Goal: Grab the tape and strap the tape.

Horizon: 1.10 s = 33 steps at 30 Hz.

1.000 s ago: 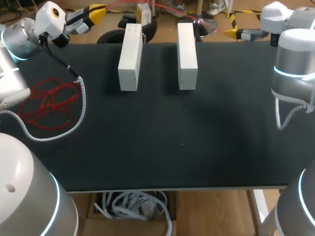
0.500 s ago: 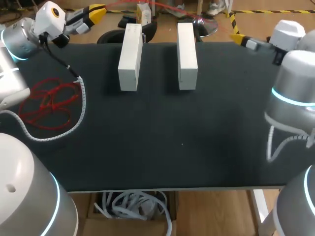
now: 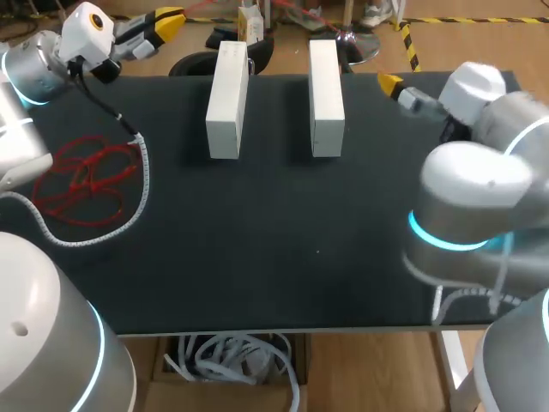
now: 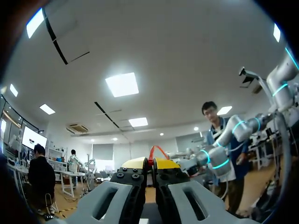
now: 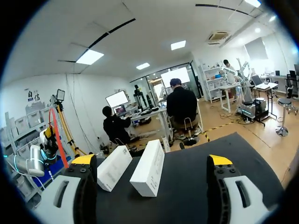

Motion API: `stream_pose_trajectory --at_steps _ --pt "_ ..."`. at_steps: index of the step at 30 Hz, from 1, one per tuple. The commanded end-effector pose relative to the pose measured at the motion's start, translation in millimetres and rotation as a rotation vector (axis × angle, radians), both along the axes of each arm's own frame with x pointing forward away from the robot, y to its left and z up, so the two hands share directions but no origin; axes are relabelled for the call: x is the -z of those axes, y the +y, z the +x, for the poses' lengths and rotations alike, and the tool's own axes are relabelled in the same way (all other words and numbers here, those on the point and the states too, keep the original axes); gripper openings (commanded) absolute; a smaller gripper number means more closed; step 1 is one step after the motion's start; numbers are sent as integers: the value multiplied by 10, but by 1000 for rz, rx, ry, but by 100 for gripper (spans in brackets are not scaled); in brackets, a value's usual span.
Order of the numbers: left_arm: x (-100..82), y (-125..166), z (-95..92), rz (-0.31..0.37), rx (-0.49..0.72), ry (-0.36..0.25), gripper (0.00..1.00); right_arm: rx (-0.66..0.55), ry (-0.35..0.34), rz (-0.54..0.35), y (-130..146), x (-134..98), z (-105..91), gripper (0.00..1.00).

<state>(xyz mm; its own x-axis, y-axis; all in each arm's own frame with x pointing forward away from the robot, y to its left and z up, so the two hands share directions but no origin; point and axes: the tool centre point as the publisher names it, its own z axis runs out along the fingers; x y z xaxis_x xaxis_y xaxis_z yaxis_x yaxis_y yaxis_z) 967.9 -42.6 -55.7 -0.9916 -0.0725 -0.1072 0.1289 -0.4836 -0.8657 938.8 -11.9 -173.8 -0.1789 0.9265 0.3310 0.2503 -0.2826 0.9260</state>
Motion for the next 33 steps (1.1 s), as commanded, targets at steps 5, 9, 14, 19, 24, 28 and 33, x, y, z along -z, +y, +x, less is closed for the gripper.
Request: stream_pose_trajectory --at_steps 5,9,14,19,24,28,33 --pt "13 0 8 -2 2 -2 0 306 -125 109 322 71 -195 100" --pt "13 0 8 -2 2 -2 0 341 -80 182 413 127 -285 100" --pt "13 0 8 -2 2 -2 0 372 -9 228 428 204 -402 100" --pt "13 0 8 -2 2 -2 0 347 50 229 437 263 -561 100" --pt "13 0 8 -2 2 -2 0 315 103 217 501 383 -672 100" --pt "13 0 8 -2 2 -2 0 280 116 237 565 395 -716 100" --pt "13 0 8 -2 2 -2 0 241 114 241 659 374 -780 100"
